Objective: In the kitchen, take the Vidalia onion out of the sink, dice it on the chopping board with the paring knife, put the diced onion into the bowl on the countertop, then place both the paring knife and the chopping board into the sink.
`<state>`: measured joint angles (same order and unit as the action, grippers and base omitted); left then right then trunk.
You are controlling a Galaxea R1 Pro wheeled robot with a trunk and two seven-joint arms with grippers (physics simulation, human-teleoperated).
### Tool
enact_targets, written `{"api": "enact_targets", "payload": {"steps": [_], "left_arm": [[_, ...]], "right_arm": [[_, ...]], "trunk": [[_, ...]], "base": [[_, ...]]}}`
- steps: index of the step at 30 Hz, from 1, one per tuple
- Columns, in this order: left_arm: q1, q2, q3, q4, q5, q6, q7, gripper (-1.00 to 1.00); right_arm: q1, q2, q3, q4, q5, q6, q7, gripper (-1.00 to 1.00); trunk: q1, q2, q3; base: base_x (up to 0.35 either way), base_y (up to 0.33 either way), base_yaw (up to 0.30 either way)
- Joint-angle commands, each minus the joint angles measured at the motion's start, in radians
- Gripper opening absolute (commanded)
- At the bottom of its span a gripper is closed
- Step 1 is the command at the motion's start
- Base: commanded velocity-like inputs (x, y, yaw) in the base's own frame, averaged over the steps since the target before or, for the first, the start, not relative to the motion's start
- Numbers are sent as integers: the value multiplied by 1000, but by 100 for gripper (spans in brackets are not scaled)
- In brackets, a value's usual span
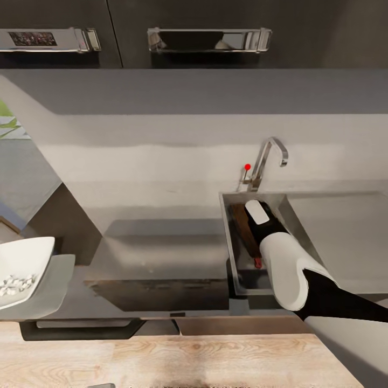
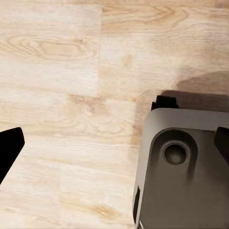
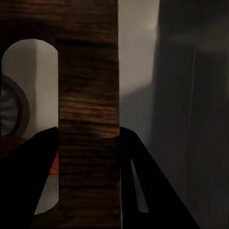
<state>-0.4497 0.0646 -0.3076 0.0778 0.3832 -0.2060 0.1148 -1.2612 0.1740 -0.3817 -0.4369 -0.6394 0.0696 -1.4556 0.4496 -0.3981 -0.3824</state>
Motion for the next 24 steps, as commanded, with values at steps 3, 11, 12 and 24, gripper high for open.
{"api": "enact_targets", "payload": {"steps": [3, 11, 12, 24], "left_arm": [[-1, 0, -8, 3, 6, -6, 0, 100], [-1, 0, -8, 3, 6, -6, 0, 100], [-1, 0, -8, 3, 6, -6, 0, 100], [-1, 0, -8, 3, 6, -6, 0, 100]], "right_arm": [[0, -2, -2, 51, 1, 5, 54, -100], [2, -22, -3, 104, 1, -6, 118, -100], [2, -26, -3, 107, 1, -14, 120, -100], [3, -60, -2, 189, 1, -39, 225, 100]], "trunk": [[0, -2, -5], [0, -2, -7], [0, -2, -7], [0, -2, -7]], "base": [[0, 0, 0], [0, 0, 0], [0, 0, 0], [0, 0, 0]]}}
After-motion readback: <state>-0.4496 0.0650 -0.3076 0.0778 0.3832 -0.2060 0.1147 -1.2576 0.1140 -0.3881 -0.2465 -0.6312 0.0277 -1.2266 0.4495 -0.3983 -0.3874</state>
